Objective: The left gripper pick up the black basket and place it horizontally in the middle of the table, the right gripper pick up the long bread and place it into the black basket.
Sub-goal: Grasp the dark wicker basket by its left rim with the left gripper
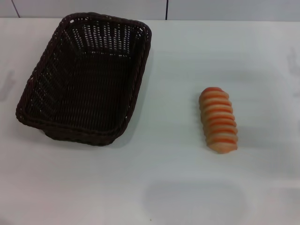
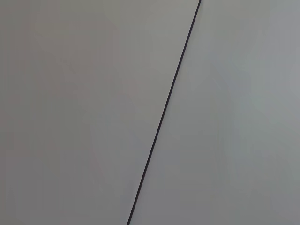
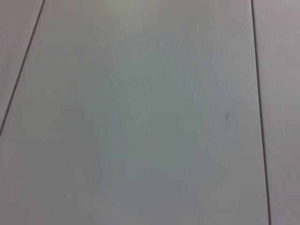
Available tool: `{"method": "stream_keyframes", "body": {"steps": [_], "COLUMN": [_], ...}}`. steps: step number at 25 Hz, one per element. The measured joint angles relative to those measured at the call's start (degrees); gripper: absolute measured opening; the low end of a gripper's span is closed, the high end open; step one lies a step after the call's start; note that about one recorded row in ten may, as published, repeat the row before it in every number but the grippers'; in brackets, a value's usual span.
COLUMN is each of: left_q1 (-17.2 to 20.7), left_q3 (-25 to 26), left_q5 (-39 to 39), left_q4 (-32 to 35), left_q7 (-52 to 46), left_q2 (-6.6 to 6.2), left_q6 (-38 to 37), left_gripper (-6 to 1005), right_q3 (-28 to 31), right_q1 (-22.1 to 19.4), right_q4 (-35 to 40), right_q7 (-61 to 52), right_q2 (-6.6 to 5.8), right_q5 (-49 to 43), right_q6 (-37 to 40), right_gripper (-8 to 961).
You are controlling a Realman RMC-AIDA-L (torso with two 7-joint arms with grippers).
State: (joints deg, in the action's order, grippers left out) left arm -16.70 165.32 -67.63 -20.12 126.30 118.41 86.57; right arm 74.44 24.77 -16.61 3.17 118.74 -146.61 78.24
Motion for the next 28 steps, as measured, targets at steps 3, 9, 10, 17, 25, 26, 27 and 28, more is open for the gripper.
{"method": "stream_keyframes", "body": {"steps": [3, 9, 10, 17, 25, 26, 27, 28], "left_q1": [0.0, -0.2, -0.3, -0.7, 0.7, 0.8, 0.8, 0.8], "left_q3": [0.0, -0.4, -0.4, -1.4, -17.7, -20.0, -21.2, -22.7], "left_q5": [0.0, 0.0, 0.0, -0.6, -5.7, -8.2, -9.8, -12.0], "left_q4": [0.0, 0.0, 0.0, -1.3, -22.3, -26.3, -28.5, -31.3], "left_q7": [0.0, 0.0, 0.0, -7.1, -37.9, -42.5, -45.3, -48.3], "left_q2": [0.0, -0.02, -0.01, -0.35, -0.56, -0.55, -0.55, -0.53], "left_q6": [0.0, -0.1, -0.1, 0.2, -8.4, -9.9, -10.9, -12.0], "left_gripper": [846, 845, 844, 843, 840, 840, 840, 840], "right_q3": [0.0, 0.0, 0.0, 0.0, 0.0, 0.0, 0.1, 0.1], "right_q1": [0.0, 0.1, 0.2, 0.2, 0.3, 0.3, 0.3, 0.3], "right_q4": [0.0, 0.0, 0.0, 0.0, 0.3, 0.3, 0.3, 0.4], "right_q7": [0.0, 0.0, 0.0, 0.0, 0.0, 0.0, 0.0, 0.0], "right_q2": [0.0, 0.0, 0.0, 0.0, 0.0, 0.0, 0.0, 0.0], "right_q5": [0.0, 0.0, 0.0, 0.2, 0.3, 0.3, 0.3, 0.3], "right_q6": [0.0, 0.0, 0.0, 0.0, 0.0, 0.0, 0.0, 0.0], "right_gripper": [541, 541, 541, 542, 542, 542, 542, 542]}}
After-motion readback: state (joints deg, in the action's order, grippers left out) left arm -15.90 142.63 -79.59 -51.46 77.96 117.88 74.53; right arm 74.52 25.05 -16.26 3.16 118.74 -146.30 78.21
